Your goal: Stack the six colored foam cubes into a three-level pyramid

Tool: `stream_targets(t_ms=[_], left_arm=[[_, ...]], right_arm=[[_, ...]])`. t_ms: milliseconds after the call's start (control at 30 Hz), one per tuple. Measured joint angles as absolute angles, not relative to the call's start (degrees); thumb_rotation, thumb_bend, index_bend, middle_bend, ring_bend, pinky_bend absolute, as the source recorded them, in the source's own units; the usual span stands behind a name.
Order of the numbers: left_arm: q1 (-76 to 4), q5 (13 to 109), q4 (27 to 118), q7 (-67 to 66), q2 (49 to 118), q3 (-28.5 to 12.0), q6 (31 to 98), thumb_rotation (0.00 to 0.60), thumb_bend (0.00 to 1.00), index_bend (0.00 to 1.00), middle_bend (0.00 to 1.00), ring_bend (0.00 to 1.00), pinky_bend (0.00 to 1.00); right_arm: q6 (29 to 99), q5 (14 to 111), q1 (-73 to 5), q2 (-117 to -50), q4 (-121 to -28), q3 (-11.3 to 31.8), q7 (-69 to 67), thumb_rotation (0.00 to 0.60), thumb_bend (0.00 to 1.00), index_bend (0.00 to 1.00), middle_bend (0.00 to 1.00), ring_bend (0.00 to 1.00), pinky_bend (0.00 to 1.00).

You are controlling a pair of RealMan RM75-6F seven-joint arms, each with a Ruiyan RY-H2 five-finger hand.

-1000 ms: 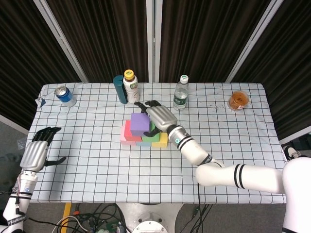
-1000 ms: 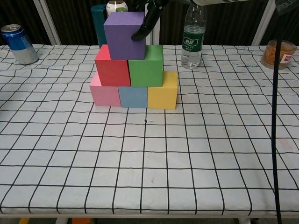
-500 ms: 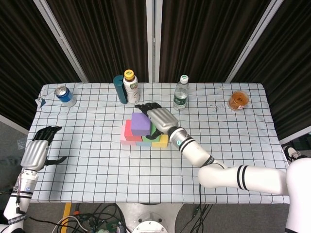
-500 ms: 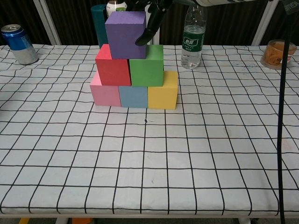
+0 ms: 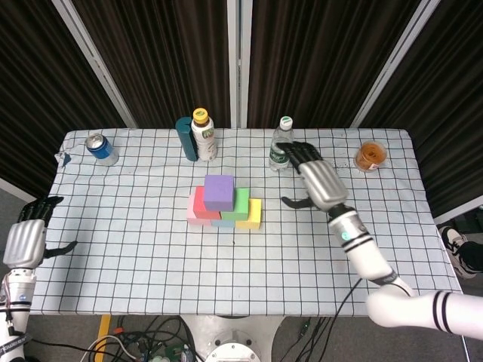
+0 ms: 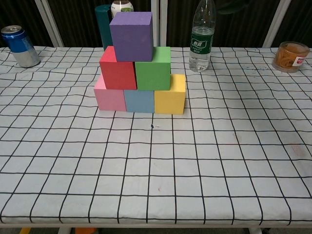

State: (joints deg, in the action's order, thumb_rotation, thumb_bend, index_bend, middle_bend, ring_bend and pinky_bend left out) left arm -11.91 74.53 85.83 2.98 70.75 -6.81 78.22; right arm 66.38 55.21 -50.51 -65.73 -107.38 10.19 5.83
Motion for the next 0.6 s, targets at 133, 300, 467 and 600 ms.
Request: stream_targets(t_ms=[133,300,467,600], left_arm=[[-10.5,75.1,84.2,1.4,71.7,-6.3,80.9,0.600,0.09,0.17,0.13,0.07,0.09],[-8.3,77.7,83.4,-0.8,72.3,-4.6,84.2,0.600,0.09,0.17,0.13,0.07,0.08],[-5.9,79.0,86.2,-1.1,72.2,-3.4,87.5,0.600,0.09,0.17,0.13,0.07,0.08],[-4.2,80.3,88.1,-3.3,72.4,-2.6,90.1,0.600,0.09,0.17,0.13,0.07,0.08]], right_arm=[[76.0,65.6,-39.4,-64.1,-106.1,4.3,1.0,0.600,0.15,0.00,0.10,0.00,0.00],[84.8,75.0,-27.4,-63.4,-100.0,-2.6,-6.8,0.600,0.15,0.00,0.07,0.00,0.00],[87.5,81.3,-20.4,-63.7,-93.2,-6.7,-14.9,0.600,0.15,0.00,0.05,0.00,0.00],[90.0,85.1,-16.9,-64.7,-90.5,-7.5,-16.8,0.600,0.16,0.00,0.05,0.00,0.00]])
